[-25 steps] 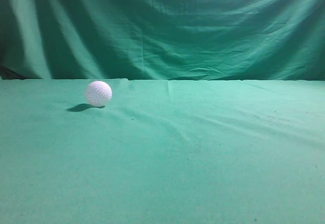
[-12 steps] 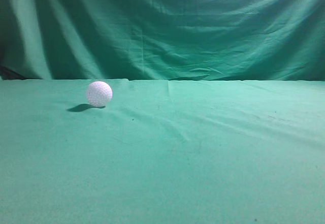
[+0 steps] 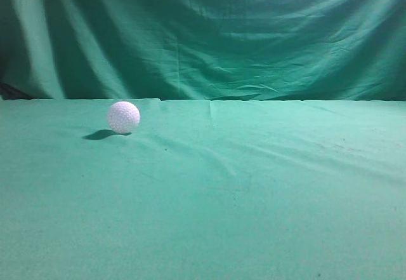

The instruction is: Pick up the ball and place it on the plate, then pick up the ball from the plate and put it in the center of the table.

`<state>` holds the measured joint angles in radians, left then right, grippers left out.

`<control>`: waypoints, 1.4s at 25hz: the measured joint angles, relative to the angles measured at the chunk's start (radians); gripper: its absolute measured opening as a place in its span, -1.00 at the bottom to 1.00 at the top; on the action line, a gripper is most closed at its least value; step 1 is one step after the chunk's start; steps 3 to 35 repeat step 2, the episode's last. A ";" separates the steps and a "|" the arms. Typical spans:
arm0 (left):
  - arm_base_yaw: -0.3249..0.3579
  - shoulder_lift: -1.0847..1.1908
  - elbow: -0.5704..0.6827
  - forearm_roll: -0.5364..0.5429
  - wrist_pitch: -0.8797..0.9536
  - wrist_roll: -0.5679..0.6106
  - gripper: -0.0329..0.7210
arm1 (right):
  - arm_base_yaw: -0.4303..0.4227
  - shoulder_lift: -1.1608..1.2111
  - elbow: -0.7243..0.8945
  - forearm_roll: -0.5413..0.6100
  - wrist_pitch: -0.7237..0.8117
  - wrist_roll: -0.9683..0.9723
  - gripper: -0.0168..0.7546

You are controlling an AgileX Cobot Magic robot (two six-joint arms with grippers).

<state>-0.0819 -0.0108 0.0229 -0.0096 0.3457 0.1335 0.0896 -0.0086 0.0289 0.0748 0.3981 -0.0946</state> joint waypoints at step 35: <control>0.000 0.000 0.000 0.000 0.000 0.000 -0.91 | 0.000 0.000 0.000 0.000 0.000 0.000 -0.83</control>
